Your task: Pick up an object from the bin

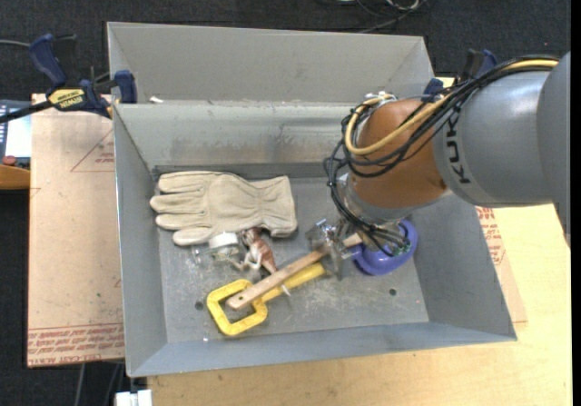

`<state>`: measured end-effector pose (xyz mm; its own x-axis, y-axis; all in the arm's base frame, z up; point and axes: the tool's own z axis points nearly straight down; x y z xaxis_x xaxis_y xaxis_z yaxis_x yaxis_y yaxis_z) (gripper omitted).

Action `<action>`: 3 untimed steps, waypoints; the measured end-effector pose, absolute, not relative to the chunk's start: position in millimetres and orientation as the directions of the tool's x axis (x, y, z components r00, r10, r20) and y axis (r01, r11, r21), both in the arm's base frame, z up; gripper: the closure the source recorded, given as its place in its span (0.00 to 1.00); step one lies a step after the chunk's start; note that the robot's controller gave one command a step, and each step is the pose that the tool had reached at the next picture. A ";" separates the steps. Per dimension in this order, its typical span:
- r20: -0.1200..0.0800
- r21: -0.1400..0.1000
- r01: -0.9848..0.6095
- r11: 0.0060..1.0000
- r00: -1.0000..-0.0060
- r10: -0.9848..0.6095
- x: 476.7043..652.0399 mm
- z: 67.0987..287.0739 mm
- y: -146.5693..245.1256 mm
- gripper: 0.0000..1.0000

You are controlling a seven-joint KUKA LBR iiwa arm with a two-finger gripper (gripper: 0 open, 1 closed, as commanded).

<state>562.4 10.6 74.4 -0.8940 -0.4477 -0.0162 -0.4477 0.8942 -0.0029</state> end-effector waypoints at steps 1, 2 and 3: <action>-0.019 -0.003 -0.447 0.895 -0.894 -0.447 562.8 81.3 11.1 1.00; -0.019 -0.002 -0.446 0.895 -0.895 -0.446 562.5 89.9 11.5 1.00; -0.009 0.003 -0.445 0.895 -0.895 -0.445 559.6 112.2 11.9 1.00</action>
Offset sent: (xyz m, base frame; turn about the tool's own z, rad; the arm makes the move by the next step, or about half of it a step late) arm 0.0003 0.0003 0.0261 0.0006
